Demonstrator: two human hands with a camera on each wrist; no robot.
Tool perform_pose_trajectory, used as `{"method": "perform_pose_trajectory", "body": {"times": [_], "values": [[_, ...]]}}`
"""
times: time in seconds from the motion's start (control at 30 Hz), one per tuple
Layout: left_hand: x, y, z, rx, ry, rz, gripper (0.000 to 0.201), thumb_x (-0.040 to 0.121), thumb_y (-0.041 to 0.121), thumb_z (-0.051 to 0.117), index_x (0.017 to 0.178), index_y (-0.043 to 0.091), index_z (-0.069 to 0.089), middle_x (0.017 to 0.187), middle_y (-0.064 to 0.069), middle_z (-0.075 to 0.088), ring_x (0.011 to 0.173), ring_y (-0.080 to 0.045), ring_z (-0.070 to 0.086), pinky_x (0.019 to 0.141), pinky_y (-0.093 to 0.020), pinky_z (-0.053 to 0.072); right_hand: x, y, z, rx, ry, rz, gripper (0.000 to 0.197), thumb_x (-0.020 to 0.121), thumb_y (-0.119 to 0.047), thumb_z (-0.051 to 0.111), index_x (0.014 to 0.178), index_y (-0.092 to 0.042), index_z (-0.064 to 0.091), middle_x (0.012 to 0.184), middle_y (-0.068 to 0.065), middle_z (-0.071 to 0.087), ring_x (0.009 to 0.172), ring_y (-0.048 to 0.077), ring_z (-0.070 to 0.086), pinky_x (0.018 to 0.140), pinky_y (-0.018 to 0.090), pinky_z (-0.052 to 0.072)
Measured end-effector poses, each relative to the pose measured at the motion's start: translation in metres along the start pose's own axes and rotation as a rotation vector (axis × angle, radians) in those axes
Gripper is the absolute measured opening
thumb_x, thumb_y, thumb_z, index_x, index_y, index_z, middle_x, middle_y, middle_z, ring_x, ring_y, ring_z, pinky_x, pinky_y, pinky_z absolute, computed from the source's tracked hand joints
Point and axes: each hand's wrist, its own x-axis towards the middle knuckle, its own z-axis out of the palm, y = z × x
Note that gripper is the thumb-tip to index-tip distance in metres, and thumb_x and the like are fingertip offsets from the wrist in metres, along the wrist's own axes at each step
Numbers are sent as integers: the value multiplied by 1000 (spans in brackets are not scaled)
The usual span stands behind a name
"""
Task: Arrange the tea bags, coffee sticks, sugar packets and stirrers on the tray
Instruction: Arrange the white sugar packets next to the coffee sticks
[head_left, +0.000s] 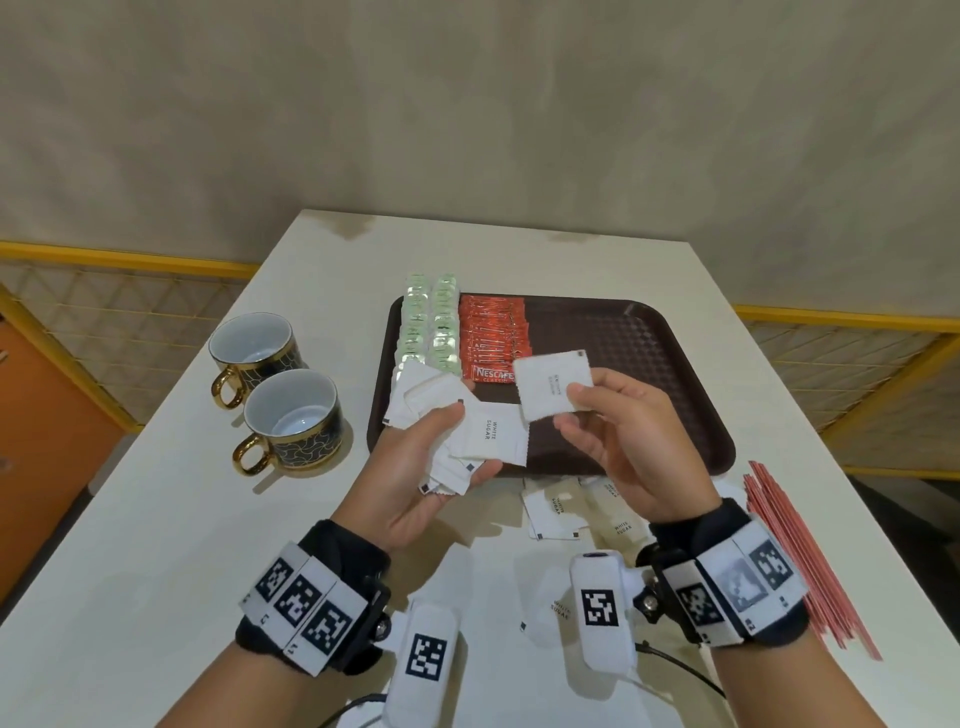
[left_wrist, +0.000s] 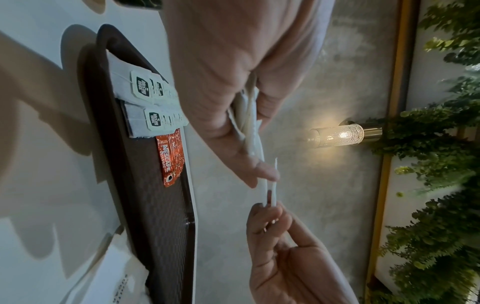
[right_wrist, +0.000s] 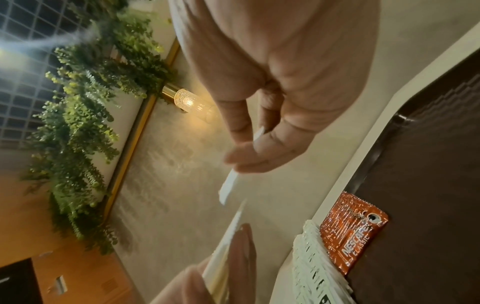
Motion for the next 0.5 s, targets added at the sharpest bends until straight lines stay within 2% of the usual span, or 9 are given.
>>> {"method": "perform_pose_trajectory", "body": {"times": [0.07, 0.13, 0.27, 0.37, 0.5], "values": [[-1, 1, 2, 24, -14, 3, 16, 94, 7, 56, 106, 18, 57, 97, -13, 76, 84, -25, 75, 58, -38, 61, 0, -2, -1, 99, -4, 15, 14, 94, 5, 50, 99, -2, 61, 102, 13, 74, 84, 18, 73, 67, 24, 59], [-1, 3, 2, 53, -20, 11, 16, 94, 7, 56, 106, 17, 58, 96, -13, 76, 83, -25, 75, 57, -38, 61, -1, -3, -2, 115, -7, 24, 15, 92, 9, 47, 92, -4, 56, 103, 14, 73, 88, 22, 73, 69, 28, 60], [0, 5, 0, 135, -41, 52, 19, 95, 7, 56, 111, 16, 60, 100, -12, 76, 86, -27, 74, 60, -40, 62, -5, -3, -1, -182, -70, -4, 14, 89, 3, 56, 81, -10, 57, 90, 8, 73, 72, 14, 69, 57, 25, 55], [1, 6, -1, 180, -42, 86, 26, 95, 7, 55, 120, 13, 58, 105, -12, 74, 89, -31, 73, 58, -39, 61, -7, -2, 2, -358, -128, -35, 10, 88, -6, 64, 79, -9, 61, 86, 9, 73, 66, 12, 64, 54, 21, 48], [2, 3, 0, 128, -3, 115, 25, 96, 10, 56, 120, 13, 59, 110, -14, 73, 93, -31, 72, 56, -34, 60, -7, 9, 6, -330, -129, -4, 7, 89, -4, 65, 82, -2, 63, 92, 14, 74, 70, 15, 67, 56, 22, 52]]}}
